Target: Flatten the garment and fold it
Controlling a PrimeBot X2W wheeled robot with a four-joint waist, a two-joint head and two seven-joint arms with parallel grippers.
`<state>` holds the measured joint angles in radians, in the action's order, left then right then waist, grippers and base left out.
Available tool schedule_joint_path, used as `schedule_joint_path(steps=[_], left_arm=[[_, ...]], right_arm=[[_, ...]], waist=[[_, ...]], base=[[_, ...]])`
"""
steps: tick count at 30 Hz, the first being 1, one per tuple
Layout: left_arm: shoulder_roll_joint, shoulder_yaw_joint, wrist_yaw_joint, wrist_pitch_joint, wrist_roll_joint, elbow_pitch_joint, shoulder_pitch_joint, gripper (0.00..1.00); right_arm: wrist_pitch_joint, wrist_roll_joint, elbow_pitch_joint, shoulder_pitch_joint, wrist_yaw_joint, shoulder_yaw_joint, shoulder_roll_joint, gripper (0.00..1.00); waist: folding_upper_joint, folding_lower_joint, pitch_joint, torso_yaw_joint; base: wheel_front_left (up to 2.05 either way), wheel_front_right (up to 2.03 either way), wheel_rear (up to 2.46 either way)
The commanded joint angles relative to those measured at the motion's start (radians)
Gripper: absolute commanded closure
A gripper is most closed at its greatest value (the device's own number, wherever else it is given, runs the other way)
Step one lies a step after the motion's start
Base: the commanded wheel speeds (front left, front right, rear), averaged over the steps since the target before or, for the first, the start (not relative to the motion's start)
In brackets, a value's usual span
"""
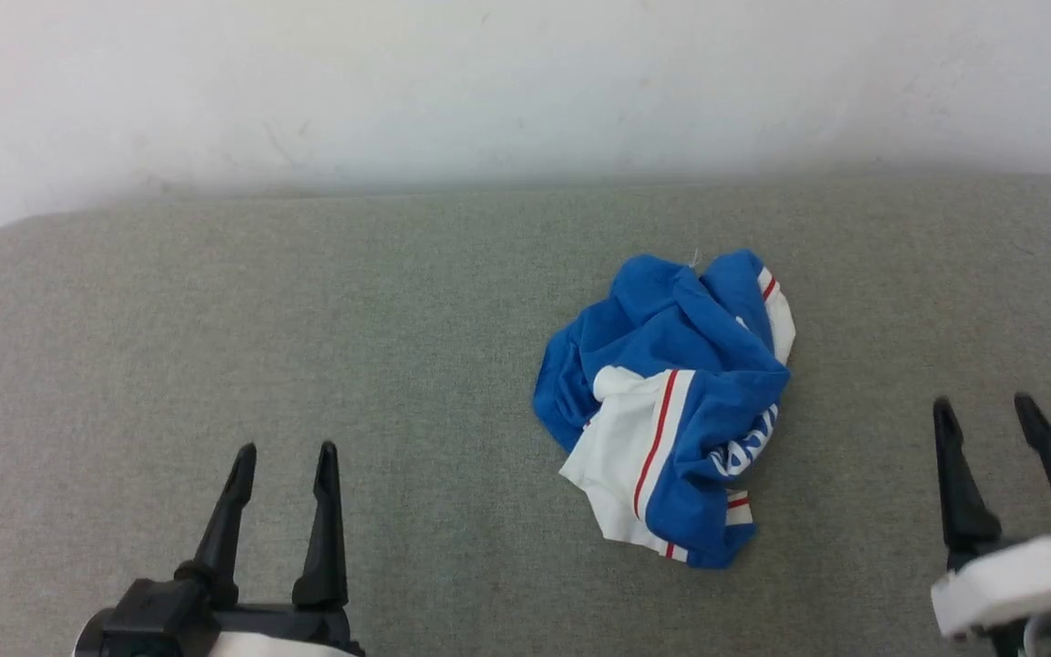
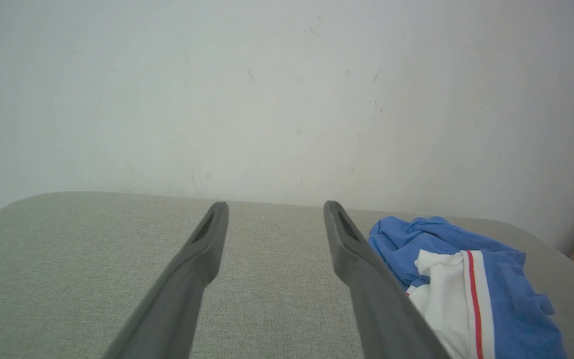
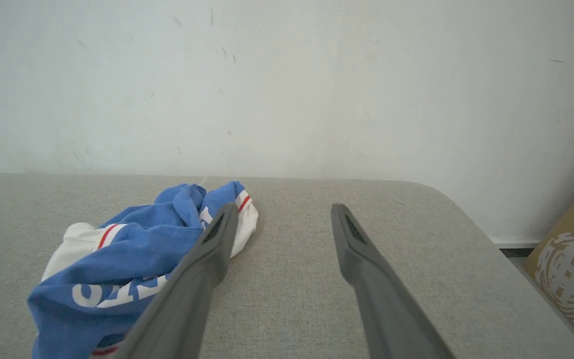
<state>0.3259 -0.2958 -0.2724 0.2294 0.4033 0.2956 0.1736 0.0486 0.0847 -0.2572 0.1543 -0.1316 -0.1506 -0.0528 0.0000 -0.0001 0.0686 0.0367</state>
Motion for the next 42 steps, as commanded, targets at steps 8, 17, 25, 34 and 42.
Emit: schedule_joint_path(steps=[8,17,25,34,42], left_arm=[[-0.002,-0.009,0.011,0.002,-0.017,0.009,-0.066,0.00],[-0.029,-0.047,0.021,0.000,-0.030,-0.007,-0.135,0.00],[-0.050,-0.071,0.039,0.005,-0.032,-0.037,-0.189,0.00],[-0.064,-0.086,0.055,0.010,-0.024,-0.077,-0.224,0.00],[-0.053,-0.066,0.045,0.012,-0.007,-0.090,-0.194,0.00]], right_arm=[[0.232,-0.076,0.020,-0.304,0.001,0.014,-0.016,0.00],[0.413,-0.076,0.221,-0.544,0.001,0.007,-0.058,0.00],[0.482,-0.093,0.393,-0.600,0.001,0.095,-0.144,0.00],[0.456,-0.069,0.546,-0.597,0.001,0.138,-0.165,0.44],[0.379,-0.085,0.604,-0.630,0.001,0.117,-0.136,1.00]], waist=[[0.0000,0.0001,0.091,0.004],[0.0000,0.0001,0.202,0.034],[0.0000,0.0001,0.264,0.081],[0.0000,0.0001,0.251,0.133],[0.0000,0.0001,0.191,0.114]], base=[[0.00,0.00,0.00],[0.00,0.00,0.00],[0.00,0.00,0.00],[0.00,0.00,0.00],[0.00,0.00,0.00]])
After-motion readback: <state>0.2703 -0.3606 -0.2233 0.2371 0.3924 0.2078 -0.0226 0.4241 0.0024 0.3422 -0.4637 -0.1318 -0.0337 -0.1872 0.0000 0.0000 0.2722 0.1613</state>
